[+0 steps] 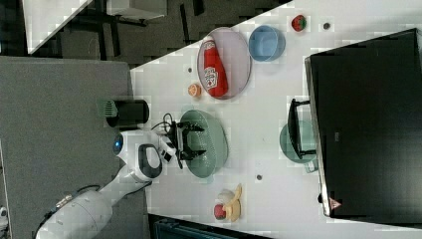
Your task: Drag strainer right to left.
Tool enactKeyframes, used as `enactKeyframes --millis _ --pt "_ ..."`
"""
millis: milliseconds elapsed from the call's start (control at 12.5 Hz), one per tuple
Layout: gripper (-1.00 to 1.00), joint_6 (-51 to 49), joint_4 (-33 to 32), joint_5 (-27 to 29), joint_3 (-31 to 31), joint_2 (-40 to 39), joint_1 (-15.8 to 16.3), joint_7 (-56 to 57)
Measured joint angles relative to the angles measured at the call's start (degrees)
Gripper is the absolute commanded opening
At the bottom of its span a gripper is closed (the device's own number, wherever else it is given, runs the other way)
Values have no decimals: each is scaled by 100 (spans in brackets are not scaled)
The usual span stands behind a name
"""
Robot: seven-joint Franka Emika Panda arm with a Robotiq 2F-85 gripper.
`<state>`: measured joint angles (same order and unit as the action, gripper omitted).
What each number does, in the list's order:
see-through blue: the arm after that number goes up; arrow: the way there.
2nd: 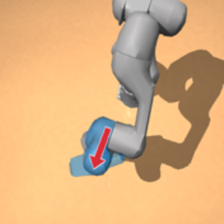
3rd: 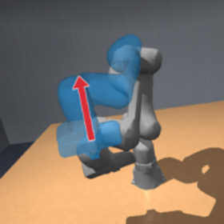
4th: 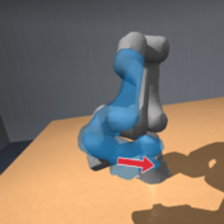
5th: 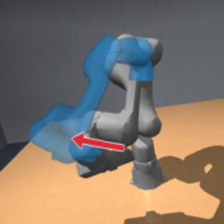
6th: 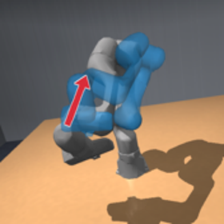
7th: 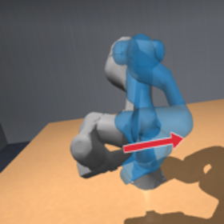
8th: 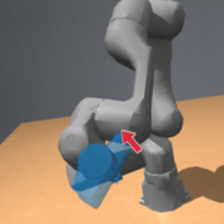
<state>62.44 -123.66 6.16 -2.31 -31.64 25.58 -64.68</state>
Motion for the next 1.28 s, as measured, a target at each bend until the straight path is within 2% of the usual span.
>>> enactKeyframes --millis 160,640,1280 --pt "100 -123 145 0 -94 -17 20 -336" --pt "100 -196 850 -65 53 -448 480 -722" --pt "100 -179 1444 225 -25 -683 1003 -1035"
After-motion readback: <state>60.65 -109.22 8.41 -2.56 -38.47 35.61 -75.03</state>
